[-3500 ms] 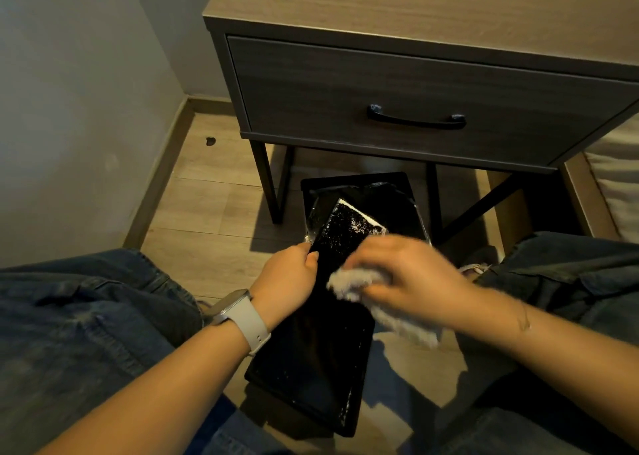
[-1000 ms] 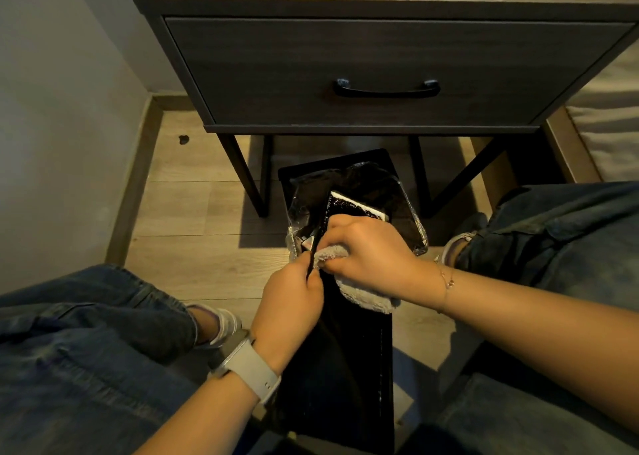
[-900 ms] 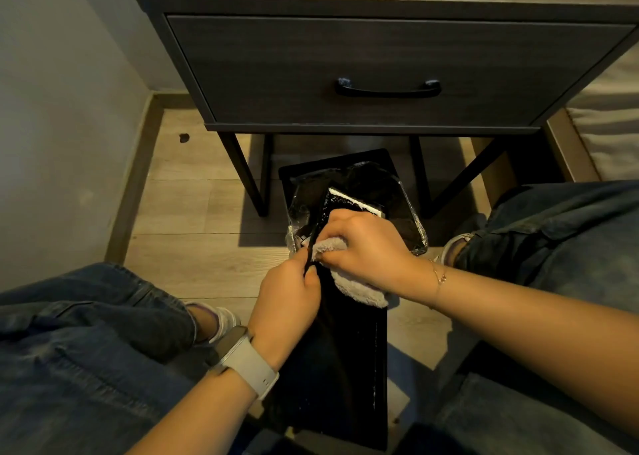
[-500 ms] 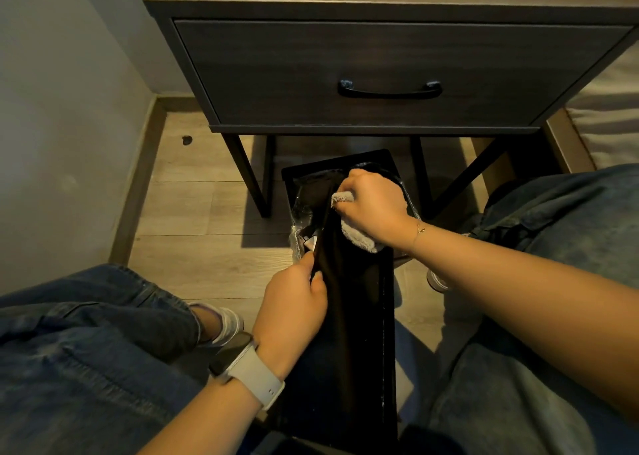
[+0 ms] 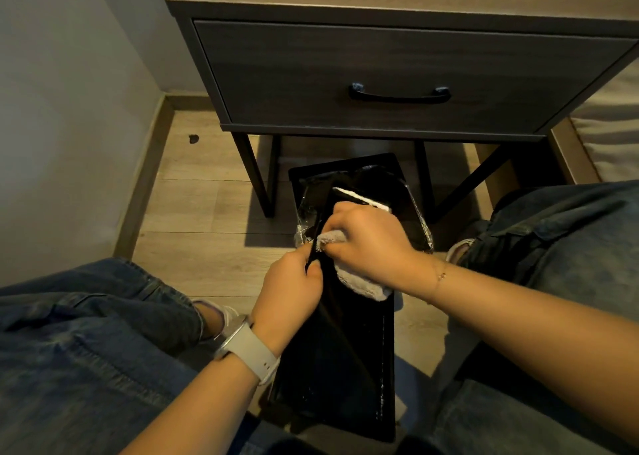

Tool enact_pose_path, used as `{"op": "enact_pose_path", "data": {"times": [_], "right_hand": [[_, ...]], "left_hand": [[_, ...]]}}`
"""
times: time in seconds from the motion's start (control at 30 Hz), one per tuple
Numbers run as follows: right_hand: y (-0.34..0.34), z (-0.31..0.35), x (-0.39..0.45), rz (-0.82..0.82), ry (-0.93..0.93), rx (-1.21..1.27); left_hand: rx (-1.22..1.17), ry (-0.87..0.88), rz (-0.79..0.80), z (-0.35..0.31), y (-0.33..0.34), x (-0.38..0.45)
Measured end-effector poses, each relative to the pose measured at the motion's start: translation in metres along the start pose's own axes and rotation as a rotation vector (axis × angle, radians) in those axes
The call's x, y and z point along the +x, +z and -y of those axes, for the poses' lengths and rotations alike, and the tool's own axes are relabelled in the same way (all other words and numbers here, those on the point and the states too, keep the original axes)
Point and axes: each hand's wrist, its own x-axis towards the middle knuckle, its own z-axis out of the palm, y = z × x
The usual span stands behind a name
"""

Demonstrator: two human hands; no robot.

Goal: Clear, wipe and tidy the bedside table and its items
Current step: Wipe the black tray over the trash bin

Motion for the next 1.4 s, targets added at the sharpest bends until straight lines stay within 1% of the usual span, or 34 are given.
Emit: {"op": "enact_pose_path", "data": {"times": [0.13,0.27,0.43,0.53,0.63,0.73,0.8,0.9,0.97,1.07,1.17,1.27,1.33,1.4], "right_hand": [[0.007,0.0,0.017,-0.08,-0.004,0.015],[0.007,-0.013,0.035,-0.186,0.068,-0.017],[0.007,-0.032,0.057,-0.231,0.166,-0.09],[0.0,-0.041,0.06,-0.224,0.217,-0.107],[-0.02,-0.046,0.057,-0.207,0.284,-0.022],[-0.052,-0.054,0.047,-0.23,0.375,0.11],[-0.069,-0.065,0.037,-0.248,0.425,0.206],[-0.075,-0.081,0.025,-0.252,0.479,0.318],[-0.071,-0.088,0.019,-0.234,0.513,0.353],[-0.065,-0.093,0.013,-0.206,0.528,0.332],[-0.064,-0.094,0.008,-0.205,0.526,0.283],[-0.065,-0.095,0.005,-0.216,0.521,0.23],[-0.065,-0.097,0.004,-0.224,0.516,0.207],[-0.066,-0.097,0.003,-0.233,0.508,0.192]], "left_hand": [[0.097,0.046,-0.073,0.001,-0.011,0.001],[0.052,0.044,-0.061,-0.005,-0.013,-0.004],[0.088,0.084,-0.062,-0.004,-0.006,-0.006],[0.176,0.101,-0.057,-0.004,-0.006,-0.004],[0.232,0.115,-0.039,-0.007,-0.015,0.0],[0.286,0.126,-0.018,-0.01,-0.034,0.007],[0.312,0.116,0.031,-0.013,-0.046,0.013],[0.369,0.155,0.072,-0.019,-0.059,0.021],[0.445,0.224,0.087,-0.021,-0.068,0.026],[0.611,0.296,0.133,-0.031,-0.084,0.037],[0.858,0.399,0.019,-0.048,-0.091,0.045],[1.115,0.489,-0.098,-0.062,-0.084,0.044],[1.262,0.556,-0.085,-0.066,-0.074,0.043],[1.35,0.591,-0.045,-0.069,-0.062,0.037]]}}
